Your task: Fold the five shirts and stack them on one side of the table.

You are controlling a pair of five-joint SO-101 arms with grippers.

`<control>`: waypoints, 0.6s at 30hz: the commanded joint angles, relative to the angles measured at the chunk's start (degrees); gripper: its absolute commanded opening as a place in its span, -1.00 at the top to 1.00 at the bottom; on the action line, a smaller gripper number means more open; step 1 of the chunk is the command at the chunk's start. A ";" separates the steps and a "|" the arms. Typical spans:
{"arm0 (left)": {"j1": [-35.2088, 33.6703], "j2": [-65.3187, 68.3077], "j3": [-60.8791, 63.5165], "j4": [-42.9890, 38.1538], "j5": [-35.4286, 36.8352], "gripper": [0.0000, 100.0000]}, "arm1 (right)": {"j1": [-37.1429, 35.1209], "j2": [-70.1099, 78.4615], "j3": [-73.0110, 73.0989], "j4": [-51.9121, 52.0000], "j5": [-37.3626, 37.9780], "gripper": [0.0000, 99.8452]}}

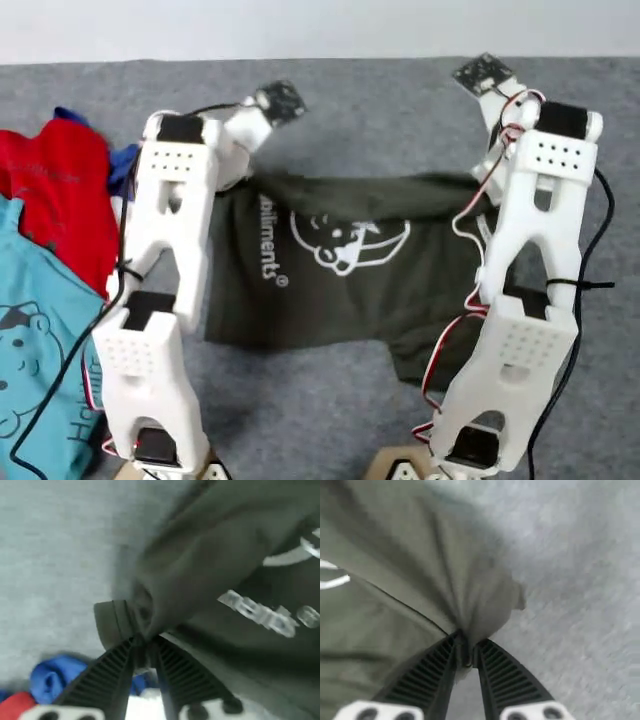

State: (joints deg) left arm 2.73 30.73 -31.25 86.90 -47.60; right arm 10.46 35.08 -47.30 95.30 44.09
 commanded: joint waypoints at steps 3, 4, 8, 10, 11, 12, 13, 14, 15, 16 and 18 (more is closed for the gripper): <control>2.20 -0.97 -6.37 13.71 -5.80 1.00 | 0.40 -1.89 -5.89 7.60 0.53 0.98; 1.93 -1.58 -6.46 13.71 -5.71 1.00 | 1.10 -3.03 -5.71 7.60 0.53 0.98; 2.20 -4.84 -4.35 13.71 -6.33 1.00 | 1.63 -7.34 -1.32 7.60 2.11 0.98; 2.37 -6.95 -1.89 13.71 -8.09 1.00 | 1.89 -10.42 2.37 7.60 3.08 0.98; 2.46 -8.00 -0.48 13.71 -8.88 1.00 | 1.98 -12.00 4.48 7.60 3.16 0.98; 2.46 -9.05 1.10 13.71 -9.23 1.00 | 1.98 -13.85 6.86 7.60 3.52 0.98; 2.64 -10.02 2.68 13.71 -9.49 1.00 | 1.98 -15.78 9.49 7.60 3.69 0.98; 2.81 -11.16 4.62 13.71 -9.58 1.00 | 1.98 -17.89 12.04 7.60 3.78 0.98; 2.90 -12.31 6.55 13.71 -9.58 1.00 | 1.98 -19.91 14.86 7.60 3.78 0.98; 2.99 -13.63 8.57 13.71 -9.58 1.00 | 1.89 -21.93 17.67 7.60 3.78 0.98; 3.25 -16.18 12.62 13.71 -9.67 1.00 | 1.80 -25.89 22.86 7.60 3.78 0.98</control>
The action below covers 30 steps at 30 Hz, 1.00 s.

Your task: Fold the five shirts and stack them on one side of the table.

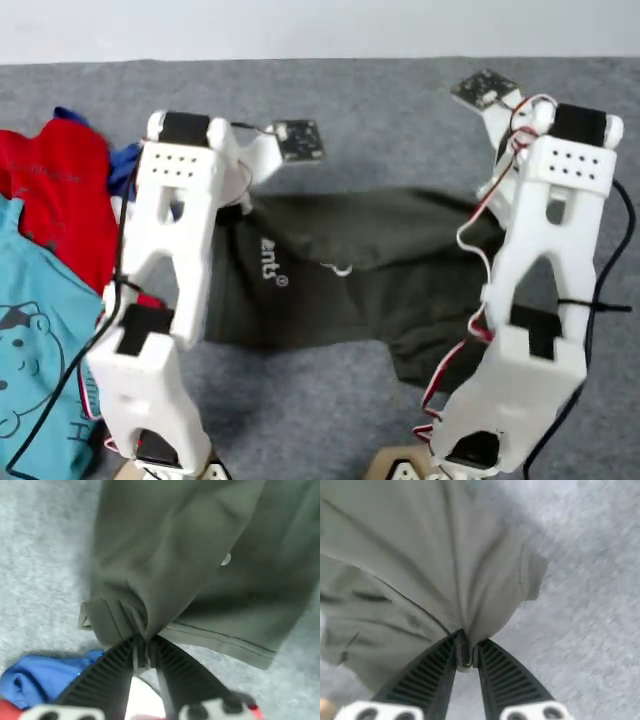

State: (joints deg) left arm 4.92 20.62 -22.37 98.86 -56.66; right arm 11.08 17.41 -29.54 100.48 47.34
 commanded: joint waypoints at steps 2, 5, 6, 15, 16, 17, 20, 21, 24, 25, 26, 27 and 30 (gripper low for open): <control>1.14 -8.26 7.52 1.76 -0.62 1.00 | 1.27 -11.56 10.02 2.42 0.62 0.98; 1.14 -10.81 12.44 1.76 -0.62 1.00 | 1.45 -16.48 16.97 2.42 0.62 0.98; 1.14 -11.52 13.93 1.76 -0.62 1.00 | 1.45 -18.24 18.90 2.42 0.62 0.98; 1.14 -15.12 20.79 1.58 -0.62 1.00 | 4.26 -33.19 28.31 2.51 2.90 0.98; 1.14 -15.30 20.79 1.58 -0.53 1.00 | 5.32 -34.24 28.31 2.42 3.34 0.98; 1.14 -15.38 20.79 1.58 -0.44 1.00 | 6.11 -35.38 28.13 2.42 3.69 0.98; 1.14 -15.38 20.79 1.58 -0.44 1.00 | 8.57 -38.46 28.04 2.42 5.01 0.98; 1.14 -15.38 20.79 1.58 -0.44 1.00 | 9.54 -39.52 28.04 2.42 5.36 0.98; 1.14 -15.38 20.79 1.58 -0.35 1.00 | 12.00 -42.42 28.66 2.51 6.33 0.98; 1.14 -15.38 20.79 1.58 -0.35 1.00 | 12.79 -43.21 29.54 2.51 6.51 0.98; 1.14 -15.38 20.79 1.58 -0.35 1.00 | 13.32 -43.82 30.68 2.51 7.12 0.98; 1.14 -15.38 20.79 1.58 -0.35 1.00 | 13.67 -44.44 32.18 2.51 7.65 0.98; 1.14 -15.47 20.70 1.58 -0.35 1.00 | 13.85 -46.37 36.92 2.51 7.82 0.98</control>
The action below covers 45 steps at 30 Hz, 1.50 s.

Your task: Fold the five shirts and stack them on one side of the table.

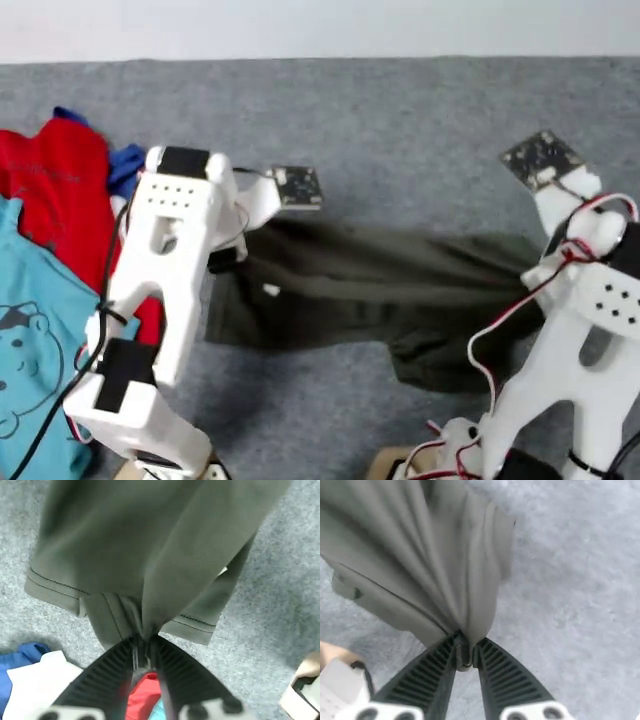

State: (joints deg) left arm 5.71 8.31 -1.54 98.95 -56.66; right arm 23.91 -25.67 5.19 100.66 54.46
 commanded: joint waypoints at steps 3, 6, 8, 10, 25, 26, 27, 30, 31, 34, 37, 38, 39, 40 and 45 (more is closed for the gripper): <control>0.09 -3.16 -0.13 1.58 -0.35 1.00 | 1.01 -6.37 5.63 2.33 0.79 0.98; 0.00 -3.16 -0.13 1.58 -0.35 1.00 | 1.01 -9.19 8.26 2.33 0.88 0.98; 0.00 -3.16 -0.13 1.58 -0.35 1.00 | 1.10 -10.86 9.76 2.33 1.93 0.98; 0.09 -3.16 -0.13 1.58 -0.35 1.00 | 0.84 -11.47 11.25 2.24 2.55 0.98; 0.26 10.90 -0.92 -7.21 1.85 1.00 | -0.48 14.11 13.54 -19.91 1.76 0.98; 0.26 11.25 -1.45 -7.03 2.37 1.00 | -0.57 15.25 12.04 -19.74 0.79 0.98; 0.26 11.52 -1.89 -6.42 2.46 1.00 | -0.57 16.31 10.73 -19.65 0.09 0.98; 0.35 12.04 -2.42 -4.48 2.37 1.00 | -0.57 19.30 7.56 -17.71 -0.09 0.98; 0.35 12.13 -2.42 -4.13 2.29 1.00 | -0.57 20.09 6.86 -17.71 -0.26 0.98; 0.35 12.04 -2.33 -2.02 1.49 1.00 | -0.66 22.11 5.27 -18.07 -0.26 0.98; 0.35 11.60 -2.33 1.23 -0.88 1.00 | -1.80 23.52 4.22 -17.71 -0.26 0.98; 0.35 11.60 -2.33 1.49 -0.97 1.00 | -1.80 23.69 4.13 -17.71 -0.26 0.97; 0.09 11.60 -2.15 1.58 -0.97 1.00 | -1.89 23.87 4.04 -17.71 -0.26 0.96; -0.09 11.60 -2.07 1.58 -0.97 0.99 | -1.89 23.87 4.04 -17.63 -0.26 0.93; 0.26 9.58 0.04 1.67 -0.97 0.85 | -1.63 23.78 2.02 -12.09 -0.26 0.58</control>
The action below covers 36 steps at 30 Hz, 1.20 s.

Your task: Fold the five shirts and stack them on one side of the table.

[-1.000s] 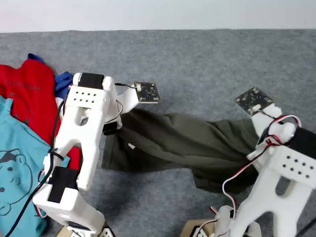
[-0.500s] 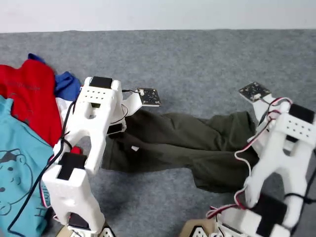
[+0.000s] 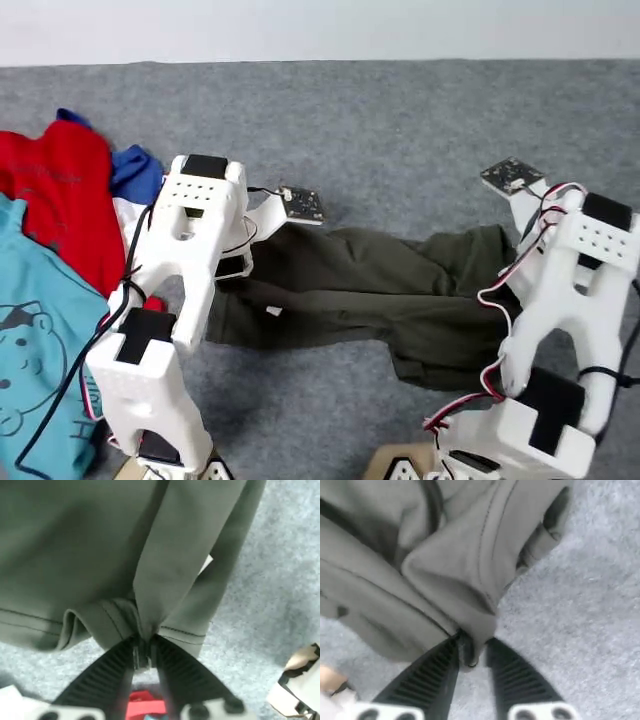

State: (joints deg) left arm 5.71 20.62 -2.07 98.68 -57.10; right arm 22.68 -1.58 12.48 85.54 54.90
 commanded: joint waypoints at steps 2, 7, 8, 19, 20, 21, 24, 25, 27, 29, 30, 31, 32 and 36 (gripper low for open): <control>0.44 -6.15 3.03 1.93 -0.70 0.81 | -0.31 -0.31 -7.12 5.23 -0.70 0.50; 0.35 -13.89 11.12 1.93 -4.48 0.80 | -0.22 -0.31 -10.29 7.87 -0.70 0.49; 0.35 -14.77 12.70 1.93 -4.48 0.80 | -0.22 -0.31 -10.73 8.13 -0.70 0.49; -0.18 -16.26 9.71 1.67 -0.09 0.92 | -0.48 -0.31 -10.99 8.57 -3.16 0.49; -0.09 -16.09 7.60 1.58 1.85 0.93 | -0.66 -0.13 -10.99 7.43 -5.01 0.49; -0.09 -16.00 5.93 0.97 4.04 0.94 | -0.92 -0.13 -10.99 6.20 -6.95 0.49; -0.09 -16.26 2.42 -0.26 9.58 0.97 | -1.71 0.13 -10.99 2.15 -12.13 0.49; -0.09 -16.26 1.45 -0.26 11.60 0.98 | -2.33 0.13 -10.99 0.84 -13.98 0.49; -0.09 -16.26 0.13 -0.35 16.62 0.99 | -3.65 0.13 -10.99 -0.48 -17.67 0.49; -0.09 -16.26 -0.75 -0.88 21.98 0.99 | -5.23 0.22 -10.90 -1.63 -20.48 0.49; -0.18 -16.26 -0.92 -1.85 24.53 0.99 | -5.85 0.22 -10.73 -2.42 -21.45 0.49; -0.70 -16.26 -0.92 -2.64 26.81 0.99 | -6.46 0.31 -10.73 -3.03 -22.24 0.49; -1.41 -16.26 -1.01 -3.34 28.92 0.99 | -6.99 0.31 -10.64 -3.91 -22.86 0.49; -4.57 -15.91 -0.92 -7.21 34.11 0.99 | -8.31 2.07 -10.90 -6.55 -24.88 0.49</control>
State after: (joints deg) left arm 3.16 7.08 -1.10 94.29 -26.86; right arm 15.65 -0.26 4.48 80.70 31.78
